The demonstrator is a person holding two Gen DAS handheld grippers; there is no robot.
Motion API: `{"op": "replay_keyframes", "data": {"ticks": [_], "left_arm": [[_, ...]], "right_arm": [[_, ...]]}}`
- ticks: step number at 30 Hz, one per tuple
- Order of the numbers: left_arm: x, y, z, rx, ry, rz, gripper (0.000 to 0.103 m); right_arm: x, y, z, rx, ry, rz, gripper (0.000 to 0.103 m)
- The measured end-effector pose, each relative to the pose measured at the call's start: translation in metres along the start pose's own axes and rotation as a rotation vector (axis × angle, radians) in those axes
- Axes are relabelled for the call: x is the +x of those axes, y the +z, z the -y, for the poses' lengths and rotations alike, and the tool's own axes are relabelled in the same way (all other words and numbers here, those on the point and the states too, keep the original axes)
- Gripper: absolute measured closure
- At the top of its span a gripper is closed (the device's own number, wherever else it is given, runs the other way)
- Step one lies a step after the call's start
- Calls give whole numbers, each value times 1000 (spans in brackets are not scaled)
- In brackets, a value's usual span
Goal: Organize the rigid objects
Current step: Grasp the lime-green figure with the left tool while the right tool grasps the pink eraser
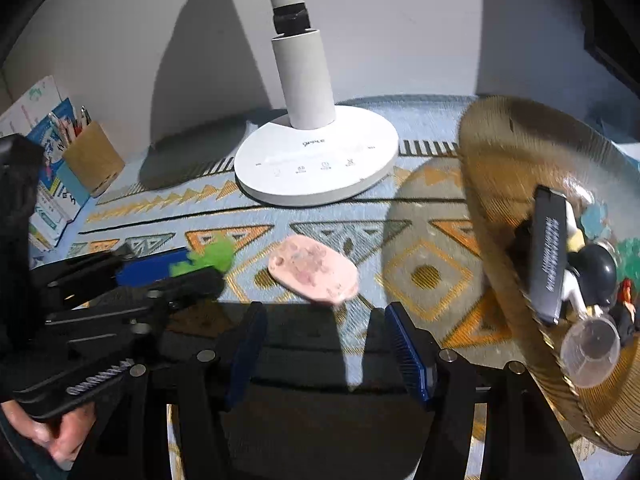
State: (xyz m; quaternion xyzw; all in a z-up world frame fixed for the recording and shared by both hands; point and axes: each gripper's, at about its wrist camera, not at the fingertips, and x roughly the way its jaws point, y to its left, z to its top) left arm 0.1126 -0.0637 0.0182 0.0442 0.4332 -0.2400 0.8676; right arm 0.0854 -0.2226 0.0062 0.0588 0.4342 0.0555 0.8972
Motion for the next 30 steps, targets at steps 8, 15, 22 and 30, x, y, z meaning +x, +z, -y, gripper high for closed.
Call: {"op": "replay_keyframes", "data": {"ticks": [8,15,22,30], "left_arm": [[-7,-5,-32,-74,37,14,74],[-5,-5,-42,-103,45,2,74],[-4,-5,-38,-83,68,7,74],[-6,-5,-33,-63,79,24,74]], "right_arm": [[18,9,-31,-66,63,-9,43],[14,7,-35,-93,20,-9,43],[35,22,-53,-169,-56,-26,44],[30,18,-57,-187,12,-29,68]]}}
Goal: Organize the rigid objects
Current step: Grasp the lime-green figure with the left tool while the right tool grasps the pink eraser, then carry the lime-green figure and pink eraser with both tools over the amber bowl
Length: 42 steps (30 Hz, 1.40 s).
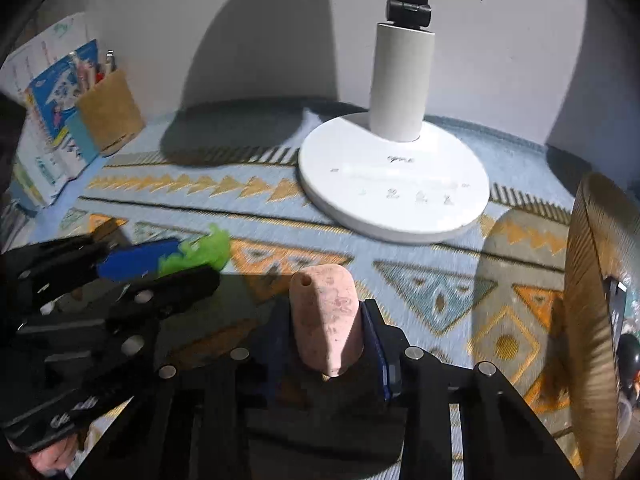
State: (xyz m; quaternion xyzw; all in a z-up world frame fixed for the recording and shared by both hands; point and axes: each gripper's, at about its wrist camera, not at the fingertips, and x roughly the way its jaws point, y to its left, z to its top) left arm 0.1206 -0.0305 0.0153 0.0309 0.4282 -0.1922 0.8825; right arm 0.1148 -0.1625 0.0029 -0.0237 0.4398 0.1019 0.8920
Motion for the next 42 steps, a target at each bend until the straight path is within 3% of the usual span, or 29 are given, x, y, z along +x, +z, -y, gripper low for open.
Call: {"op": "replay_keyframes", "data": {"ticks": [6,11,16,22,25,33,37,42], "left_arm": [[-8,-16,9,-22,23,-20,74],[-39,-44,34,-11,8,2,74],[-73,-48,59,4,-15,35,74],[-122,-23,98,46,-37,151,74],[-148,-7,124,95,-50,216,74],[-208,59,196,184,-169,392,74],[-201,85,224,225,-200,414,74],[-130,99,245,214,-205,297,74]], "right_arm": [[-28,-34,-5,-8,73,-23,68],[-70,-80,-3,9,110,-13,68],[-114,-105,15,86,123,38,68],[-186,-103,58,162,72,174,68],[-233,-98,90,194,5,283,68],[-349,-75,177,333,-153,544,68],[-354,-66,205,389,-193,560,68],[-302,-63,234,457,-169,452,68]]}}
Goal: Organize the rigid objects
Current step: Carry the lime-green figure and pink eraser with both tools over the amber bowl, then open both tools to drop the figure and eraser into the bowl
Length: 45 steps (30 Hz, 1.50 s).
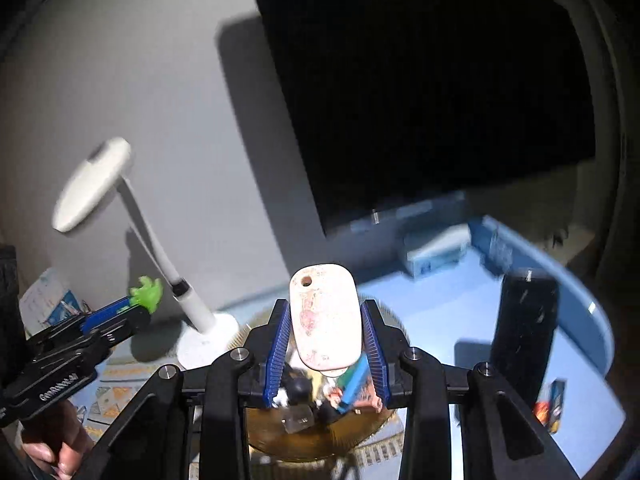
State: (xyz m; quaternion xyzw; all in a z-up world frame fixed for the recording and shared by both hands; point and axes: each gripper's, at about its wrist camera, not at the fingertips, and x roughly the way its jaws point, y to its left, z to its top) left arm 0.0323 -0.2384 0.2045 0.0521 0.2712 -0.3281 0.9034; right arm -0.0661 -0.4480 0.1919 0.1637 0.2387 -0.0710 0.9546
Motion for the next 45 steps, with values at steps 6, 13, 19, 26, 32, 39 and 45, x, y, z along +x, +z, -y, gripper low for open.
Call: {"op": "replay_keyframes", "data": {"ticks": [6,13,19,26,32,39,45], "left_arm": [[80,-30,-4,-28,14,-137,74],[115,-48,-11,-53,16,-209,74],[128,-53,-13,-64,9,-225,73],[117,-50,-21,-100,-19,-225,60],[54,-49,-42,-118,33,-157,60],[-44,-47,-66,-123,122,-46,59],[-143,-58,-82,-143,241,133,3]], "right_arm": [[67,-23,28,51,-23,-142,68],[108,-37,33,60,-21,-223,68],[129,-41,30,48,-29,-249,68],[126,-37,29,78,-42,-237,37],[87,-31,18,52,2,-188,37],[39,-28,-43,-58,69,-137,37],[1,-37,-117,-174,166,-101,37]]}}
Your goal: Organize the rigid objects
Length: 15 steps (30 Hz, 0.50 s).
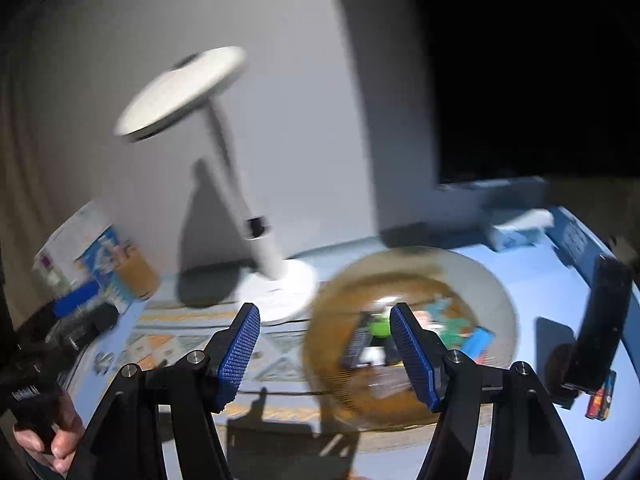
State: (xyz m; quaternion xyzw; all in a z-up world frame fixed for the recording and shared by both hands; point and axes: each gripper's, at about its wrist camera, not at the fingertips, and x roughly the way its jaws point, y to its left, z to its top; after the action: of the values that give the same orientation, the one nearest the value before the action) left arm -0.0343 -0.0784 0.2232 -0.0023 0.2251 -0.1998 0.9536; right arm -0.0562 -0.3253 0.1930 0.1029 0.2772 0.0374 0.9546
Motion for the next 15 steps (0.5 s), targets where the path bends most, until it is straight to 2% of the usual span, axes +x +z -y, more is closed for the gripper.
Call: {"op": "replay_keyframes", "data": {"ticks": [4,8,11,15], "left_arm": [[-42,-12,-29,-34,79,35,3],[-56,-40,-55,-67,166,18,3],[-47,-71,-73,-88,215,-33,3],[-16,-114,-93,-92,301,-128,3]], "right_arm": [[0,-14,-53,-79,53,-15,37],[19,-39,-89,-115,85,-79,37],[43,-61,-106,-122,80,-142,37],[74,-93,-115,-127,45,-218,37]]}}
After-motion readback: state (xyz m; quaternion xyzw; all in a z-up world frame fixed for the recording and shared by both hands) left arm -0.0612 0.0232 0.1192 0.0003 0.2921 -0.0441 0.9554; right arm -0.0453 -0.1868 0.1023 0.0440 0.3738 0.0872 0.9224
